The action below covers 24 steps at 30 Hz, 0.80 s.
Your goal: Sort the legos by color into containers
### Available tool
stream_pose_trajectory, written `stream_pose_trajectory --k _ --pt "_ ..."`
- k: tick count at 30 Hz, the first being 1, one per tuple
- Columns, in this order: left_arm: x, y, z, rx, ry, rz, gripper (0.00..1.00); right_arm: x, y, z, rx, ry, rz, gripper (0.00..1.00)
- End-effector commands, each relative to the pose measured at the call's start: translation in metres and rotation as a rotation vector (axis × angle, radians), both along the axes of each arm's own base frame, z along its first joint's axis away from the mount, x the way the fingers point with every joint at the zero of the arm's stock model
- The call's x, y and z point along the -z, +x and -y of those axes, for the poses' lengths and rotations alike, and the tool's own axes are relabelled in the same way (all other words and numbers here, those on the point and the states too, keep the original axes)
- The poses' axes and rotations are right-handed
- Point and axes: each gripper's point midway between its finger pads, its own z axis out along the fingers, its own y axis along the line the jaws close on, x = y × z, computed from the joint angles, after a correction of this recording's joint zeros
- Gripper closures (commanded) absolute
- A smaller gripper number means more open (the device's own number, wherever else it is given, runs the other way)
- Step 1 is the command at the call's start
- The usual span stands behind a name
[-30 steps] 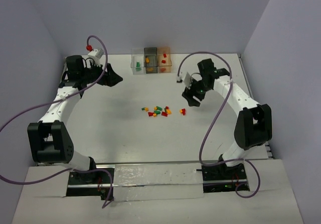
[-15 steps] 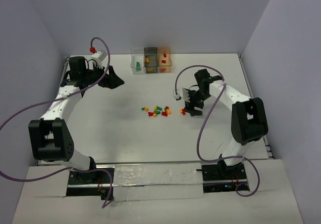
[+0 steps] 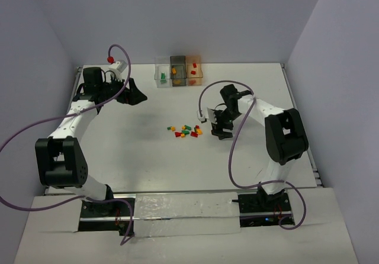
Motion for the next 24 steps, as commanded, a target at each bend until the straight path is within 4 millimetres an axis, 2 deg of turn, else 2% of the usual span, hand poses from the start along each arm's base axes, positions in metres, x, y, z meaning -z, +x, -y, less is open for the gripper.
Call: stream_pose_trajectory --k 1,14,24 --pt "-0.015 0.007 0.006 0.042 -0.005 0.069 0.02 -0.001 0.013 -0.010 -0.035 0.000 0.052 0.21" --pt "-0.014 0.006 0.006 0.045 -0.006 0.067 0.02 0.007 0.019 -0.013 -0.021 -0.016 0.044 0.28" --pt "-0.012 0.007 0.006 0.043 -0.005 0.061 0.02 0.009 0.022 -0.018 -0.018 -0.011 0.038 0.40"
